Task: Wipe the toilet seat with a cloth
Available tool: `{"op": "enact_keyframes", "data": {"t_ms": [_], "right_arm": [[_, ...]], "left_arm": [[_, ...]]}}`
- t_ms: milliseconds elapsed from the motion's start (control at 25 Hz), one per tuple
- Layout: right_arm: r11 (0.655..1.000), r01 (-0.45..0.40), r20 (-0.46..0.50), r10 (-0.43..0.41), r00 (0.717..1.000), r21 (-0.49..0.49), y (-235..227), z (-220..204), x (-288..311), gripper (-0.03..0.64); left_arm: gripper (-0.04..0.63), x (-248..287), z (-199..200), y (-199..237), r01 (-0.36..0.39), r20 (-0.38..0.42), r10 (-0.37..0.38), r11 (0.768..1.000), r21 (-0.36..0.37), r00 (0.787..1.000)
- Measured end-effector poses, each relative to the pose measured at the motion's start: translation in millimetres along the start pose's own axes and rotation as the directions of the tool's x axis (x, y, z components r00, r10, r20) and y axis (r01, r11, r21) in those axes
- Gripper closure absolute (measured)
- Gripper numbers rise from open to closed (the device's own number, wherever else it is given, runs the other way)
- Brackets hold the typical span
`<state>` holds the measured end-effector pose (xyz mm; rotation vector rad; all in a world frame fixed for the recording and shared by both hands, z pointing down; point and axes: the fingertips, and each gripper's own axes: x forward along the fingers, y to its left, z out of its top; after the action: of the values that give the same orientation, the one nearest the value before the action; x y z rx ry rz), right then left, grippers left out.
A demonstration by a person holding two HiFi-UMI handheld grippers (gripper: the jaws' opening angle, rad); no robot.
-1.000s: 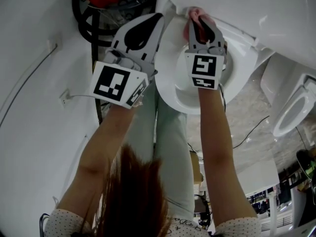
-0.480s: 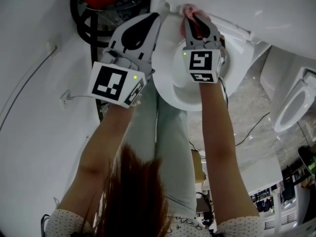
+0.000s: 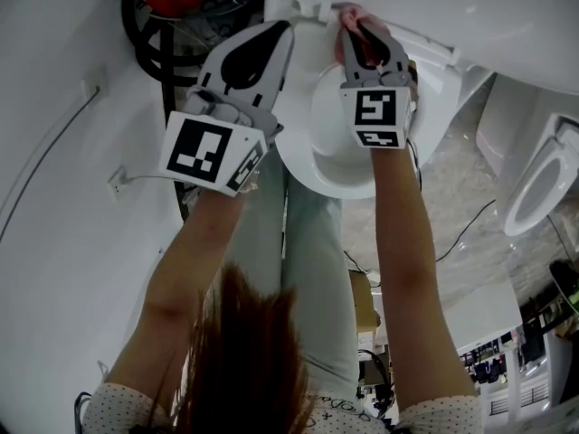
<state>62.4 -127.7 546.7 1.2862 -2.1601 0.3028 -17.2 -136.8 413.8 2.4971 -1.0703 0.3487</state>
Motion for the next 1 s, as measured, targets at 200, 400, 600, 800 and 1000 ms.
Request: {"op": "enact_keyframes", "data": {"t_ms": [200, 400, 600, 800, 1000], "right_arm": [[1.0, 0.011, 0.002, -0.011, 1.0, 0.026, -10, -7, -7, 0.554], [0.996, 0.018, 0.016, -0.02, 1.0, 0.082, -23, -15, -16, 0.56], [0.995, 0.028, 0.013, -0.03, 0.999, 0.095, -31, -21, -22, 0.561], [0.992, 0.034, 0.006, -0.035, 0.999, 0.125, -40, -27, -28, 0.563], [0.989, 0.053, -0.004, -0.053, 0.999, 0.135, -51, -36, -38, 0.563]], "left_arm": [[0.595, 2, -2, -6, 0.012, -0.003, -0.012, 1.0, 0.001, 1.0], [0.595, 4, -7, -13, 0.022, -0.017, -0.022, 1.0, 0.012, 1.0], [0.595, 7, -9, -21, 0.042, -0.021, -0.042, 0.999, 0.013, 0.999], [0.595, 10, -11, -29, 0.059, -0.026, -0.058, 0.998, 0.021, 0.998], [0.595, 11, -12, -36, 0.074, -0.029, -0.073, 0.997, 0.03, 0.997]]}}
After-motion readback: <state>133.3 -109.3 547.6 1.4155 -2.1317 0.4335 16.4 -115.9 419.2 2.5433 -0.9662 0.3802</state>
